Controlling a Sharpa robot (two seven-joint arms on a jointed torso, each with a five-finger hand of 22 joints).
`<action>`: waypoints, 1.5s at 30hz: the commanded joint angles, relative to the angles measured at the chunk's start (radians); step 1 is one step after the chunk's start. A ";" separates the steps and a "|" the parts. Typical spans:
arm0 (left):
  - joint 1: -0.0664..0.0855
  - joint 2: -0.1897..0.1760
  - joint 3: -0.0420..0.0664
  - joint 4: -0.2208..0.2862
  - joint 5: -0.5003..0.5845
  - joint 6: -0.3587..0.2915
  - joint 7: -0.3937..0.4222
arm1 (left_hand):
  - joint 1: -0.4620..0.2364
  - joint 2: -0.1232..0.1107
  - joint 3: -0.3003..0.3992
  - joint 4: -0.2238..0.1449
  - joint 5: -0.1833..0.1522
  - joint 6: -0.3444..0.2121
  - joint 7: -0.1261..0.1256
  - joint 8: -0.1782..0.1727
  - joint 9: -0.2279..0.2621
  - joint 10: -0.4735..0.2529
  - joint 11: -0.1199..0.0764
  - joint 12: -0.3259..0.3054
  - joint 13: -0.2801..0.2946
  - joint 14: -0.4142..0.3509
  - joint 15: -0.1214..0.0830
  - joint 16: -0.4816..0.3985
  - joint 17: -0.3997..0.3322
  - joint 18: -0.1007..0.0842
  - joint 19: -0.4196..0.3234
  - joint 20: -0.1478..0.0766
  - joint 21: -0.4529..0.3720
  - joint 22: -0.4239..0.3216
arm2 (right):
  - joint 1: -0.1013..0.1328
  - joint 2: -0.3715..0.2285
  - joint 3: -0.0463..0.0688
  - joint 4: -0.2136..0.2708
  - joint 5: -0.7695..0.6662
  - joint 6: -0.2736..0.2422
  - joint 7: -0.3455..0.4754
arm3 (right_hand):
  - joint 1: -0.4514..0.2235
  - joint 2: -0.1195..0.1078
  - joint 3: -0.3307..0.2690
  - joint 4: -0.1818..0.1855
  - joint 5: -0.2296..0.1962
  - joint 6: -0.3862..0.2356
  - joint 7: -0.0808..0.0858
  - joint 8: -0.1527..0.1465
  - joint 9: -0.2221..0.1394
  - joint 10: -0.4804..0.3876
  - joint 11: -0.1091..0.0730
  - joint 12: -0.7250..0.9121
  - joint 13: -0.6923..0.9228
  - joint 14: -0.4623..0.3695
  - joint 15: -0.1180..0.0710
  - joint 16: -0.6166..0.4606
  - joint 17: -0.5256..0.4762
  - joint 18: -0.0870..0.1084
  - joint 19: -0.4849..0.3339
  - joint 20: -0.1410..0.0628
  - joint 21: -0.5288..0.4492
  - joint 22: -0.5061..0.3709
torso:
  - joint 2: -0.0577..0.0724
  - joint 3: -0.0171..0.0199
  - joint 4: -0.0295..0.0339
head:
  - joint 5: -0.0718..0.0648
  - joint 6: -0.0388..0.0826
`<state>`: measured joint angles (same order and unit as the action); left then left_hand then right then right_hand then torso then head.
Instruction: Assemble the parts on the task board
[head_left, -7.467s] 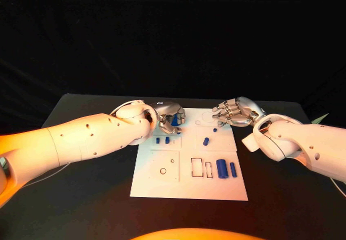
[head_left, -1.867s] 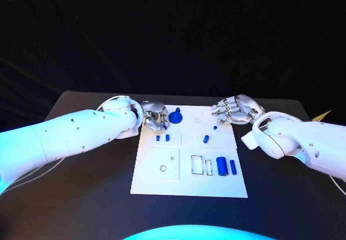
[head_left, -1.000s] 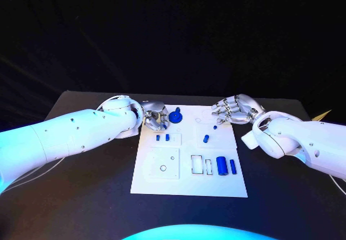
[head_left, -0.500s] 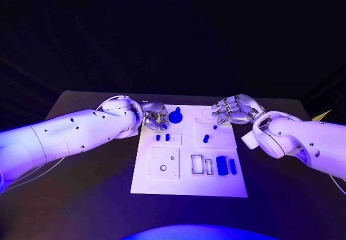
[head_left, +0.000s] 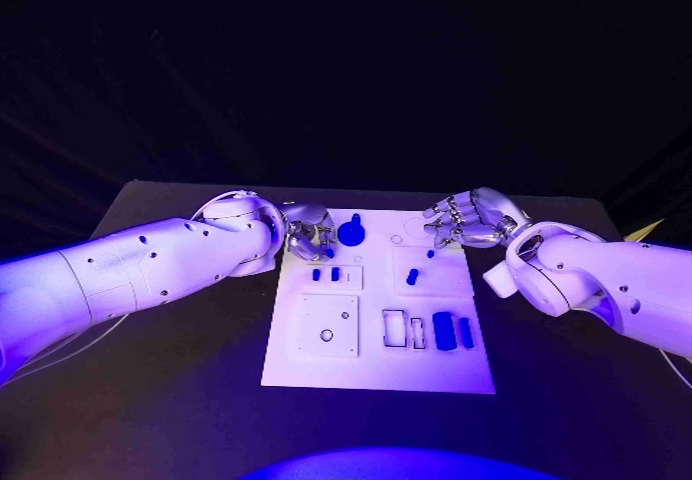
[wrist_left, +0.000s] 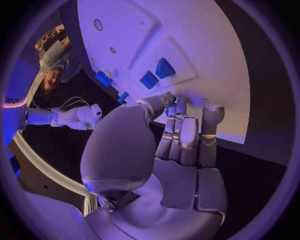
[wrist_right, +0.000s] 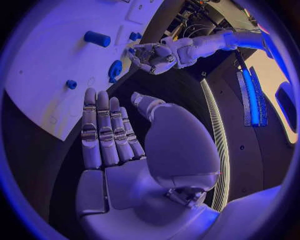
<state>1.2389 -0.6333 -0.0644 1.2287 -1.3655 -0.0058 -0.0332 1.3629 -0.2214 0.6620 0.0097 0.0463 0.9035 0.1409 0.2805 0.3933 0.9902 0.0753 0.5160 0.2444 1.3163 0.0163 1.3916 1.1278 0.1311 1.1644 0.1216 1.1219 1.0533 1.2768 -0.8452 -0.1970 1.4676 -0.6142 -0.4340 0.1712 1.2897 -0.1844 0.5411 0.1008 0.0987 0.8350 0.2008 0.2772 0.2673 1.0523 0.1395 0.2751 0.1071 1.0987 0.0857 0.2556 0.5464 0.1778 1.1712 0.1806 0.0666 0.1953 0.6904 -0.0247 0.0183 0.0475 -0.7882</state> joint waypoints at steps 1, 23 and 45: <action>0.000 0.000 0.000 0.001 0.007 0.016 0.000 | -0.008 0.000 -0.004 0.003 0.006 -0.006 0.000 -0.006 -0.002 -0.001 0.005 -0.004 0.002 -0.005 0.000 -0.004 -0.002 0.006 -0.009 0.002 -0.006 -0.001 | -0.001 0.000 0.000 0.001 -0.002 0.012 0.005 | -0.007 -0.007 -0.004 -0.001 0.005 0.002 0.008 -0.005 -0.001 0.006 0.002 -0.004 -0.002 0.007 0.000 -0.003 -0.001 0.005 -0.001 0.008 -0.002 -0.002 | 0.000 -0.0003 0.0000 | 0.000 0.000; 0.000 -0.031 0.002 -0.015 0.016 0.002 -0.010 | -0.010 -0.017 -0.012 0.002 0.006 -0.109 -0.012 -0.086 -0.034 -0.019 0.016 -0.029 0.011 -0.037 0.009 -0.012 -0.042 0.013 -0.036 0.009 -0.040 -0.030 | 0.000 -0.010 0.000 -0.004 -0.003 0.008 0.016 | 0.000 -0.007 -0.003 -0.008 0.007 0.003 -0.001 -0.008 -0.003 0.005 -0.001 -0.016 -0.016 0.007 -0.001 -0.020 -0.010 0.006 -0.001 0.006 -0.001 -0.014 | 0.000 -0.0001 -0.0005 | -0.004 -0.001; 0.001 -0.190 0.046 0.090 0.725 -0.108 0.101 | 0.005 0.015 -0.039 0.012 0.007 -0.060 0.036 0.024 0.009 -0.106 0.031 0.200 0.147 -0.104 0.021 -0.058 -0.151 0.038 -0.101 0.011 -0.178 -0.155 | 0.030 -0.087 0.004 -0.031 -0.373 0.175 -0.034 | 0.060 -0.020 -0.006 -0.110 0.009 0.145 -0.058 -0.008 0.024 0.204 -0.080 -0.124 -0.004 0.393 -0.112 0.304 0.199 -0.034 0.304 -0.124 0.503 0.355 | -0.002 -0.0024 -0.0022 | -0.058 0.032</action>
<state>1.2395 -0.8201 -0.0198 1.3083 -0.9135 -0.0753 0.0060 1.3702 -0.2142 0.6233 0.0262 0.0497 0.8471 0.1773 0.3008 0.4008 0.8869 0.1055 0.7102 0.3884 1.2063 0.0383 1.3303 0.9761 0.1545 1.0580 0.1324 0.9467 0.8977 1.3050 -0.9296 -0.1938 1.4392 -0.8184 -0.3233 0.1669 1.3568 -0.1963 0.5292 -0.0109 0.1043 0.9750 0.1432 0.2753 0.2890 1.2507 0.0621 0.1560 0.0989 1.4652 -0.0234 0.5314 0.7227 0.1546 1.4638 0.0599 0.5206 0.5022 0.6877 -0.0254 0.0175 0.0053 -0.7617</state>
